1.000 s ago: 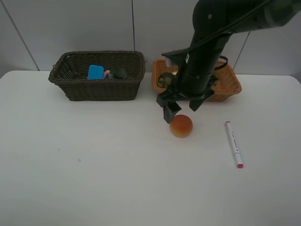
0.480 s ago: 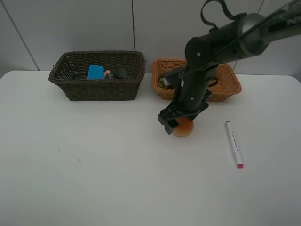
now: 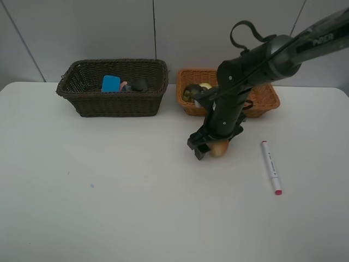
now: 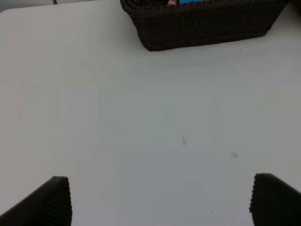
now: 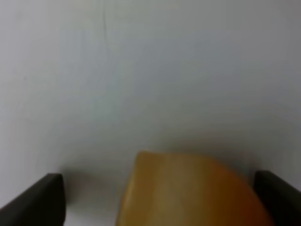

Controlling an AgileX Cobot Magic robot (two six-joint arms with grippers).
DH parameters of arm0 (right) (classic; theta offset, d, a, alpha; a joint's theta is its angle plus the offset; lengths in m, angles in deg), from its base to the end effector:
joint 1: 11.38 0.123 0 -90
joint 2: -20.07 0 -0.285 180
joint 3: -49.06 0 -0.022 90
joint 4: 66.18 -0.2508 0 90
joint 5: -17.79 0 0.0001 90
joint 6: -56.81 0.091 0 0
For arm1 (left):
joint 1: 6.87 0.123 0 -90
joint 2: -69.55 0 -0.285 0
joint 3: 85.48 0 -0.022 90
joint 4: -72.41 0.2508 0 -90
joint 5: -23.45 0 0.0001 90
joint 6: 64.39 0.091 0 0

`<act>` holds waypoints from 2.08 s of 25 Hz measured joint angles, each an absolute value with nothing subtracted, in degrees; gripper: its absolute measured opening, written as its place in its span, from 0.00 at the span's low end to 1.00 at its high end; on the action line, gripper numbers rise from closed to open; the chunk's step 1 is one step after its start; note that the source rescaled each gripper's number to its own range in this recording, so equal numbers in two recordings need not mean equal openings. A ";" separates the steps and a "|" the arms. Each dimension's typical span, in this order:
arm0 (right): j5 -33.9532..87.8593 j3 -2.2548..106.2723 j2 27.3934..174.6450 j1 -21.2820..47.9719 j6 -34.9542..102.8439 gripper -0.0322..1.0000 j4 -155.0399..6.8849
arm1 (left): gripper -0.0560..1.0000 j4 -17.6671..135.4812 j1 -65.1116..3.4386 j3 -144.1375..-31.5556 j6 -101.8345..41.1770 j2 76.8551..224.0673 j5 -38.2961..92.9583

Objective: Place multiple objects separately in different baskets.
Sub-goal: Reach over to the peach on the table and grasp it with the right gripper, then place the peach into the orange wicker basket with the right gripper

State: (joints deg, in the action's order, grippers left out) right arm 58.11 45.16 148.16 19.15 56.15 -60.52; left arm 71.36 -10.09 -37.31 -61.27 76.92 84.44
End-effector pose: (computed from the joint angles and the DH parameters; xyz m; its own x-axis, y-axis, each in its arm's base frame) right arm 0.3382 0.1927 0.1059 -0.8067 -0.5764 -0.1302 -0.5717 0.8171 -0.0748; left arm -0.0070 -0.0011 0.2789 -0.4422 0.0705 -0.8941 0.0907 0.9953 0.0336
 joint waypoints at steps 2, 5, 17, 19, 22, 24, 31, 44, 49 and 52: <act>58.11 45.16 148.23 19.15 56.15 1.00 -60.52 | 0.93 71.36 -10.09 -37.31 -61.27 76.92 84.44; 58.11 45.16 148.35 19.15 56.15 1.00 -60.52 | 0.93 71.36 -10.09 -37.31 -61.27 76.92 84.44; 58.92 45.16 148.62 19.15 56.15 0.52 -60.62 | 0.93 71.36 -10.09 -37.31 -61.27 76.92 84.44; 59.79 45.16 148.56 19.15 56.15 0.52 -60.72 | 0.93 71.36 -10.09 -37.31 -61.27 76.92 84.44; 61.45 45.16 147.09 19.15 56.15 0.52 -61.06 | 0.93 71.36 -10.09 -37.31 -61.27 76.92 84.44; 63.04 46.20 144.82 19.15 56.15 0.52 -61.14 | 0.93 71.36 -10.09 -37.31 -61.27 76.92 84.44; 68.45 54.63 139.48 16.72 56.15 0.52 -60.40 | 0.93 71.36 -10.09 -37.31 -61.27 76.92 84.44; 68.31 66.71 148.07 -1.92 56.15 0.52 -64.22 | 0.93 71.36 -10.09 -37.31 -61.27 76.92 84.44; 65.98 66.78 148.76 -2.50 56.20 0.52 -65.13 | 0.93 71.36 -10.09 -37.31 -61.27 76.92 84.44; 64.27 66.89 148.76 -2.50 56.29 0.70 -66.18 | 0.93 71.36 -10.09 -37.31 -61.27 76.92 84.44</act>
State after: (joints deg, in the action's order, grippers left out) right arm 64.27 66.89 148.76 -2.50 56.29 -66.18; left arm 71.36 -10.09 -37.31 -61.27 76.92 84.44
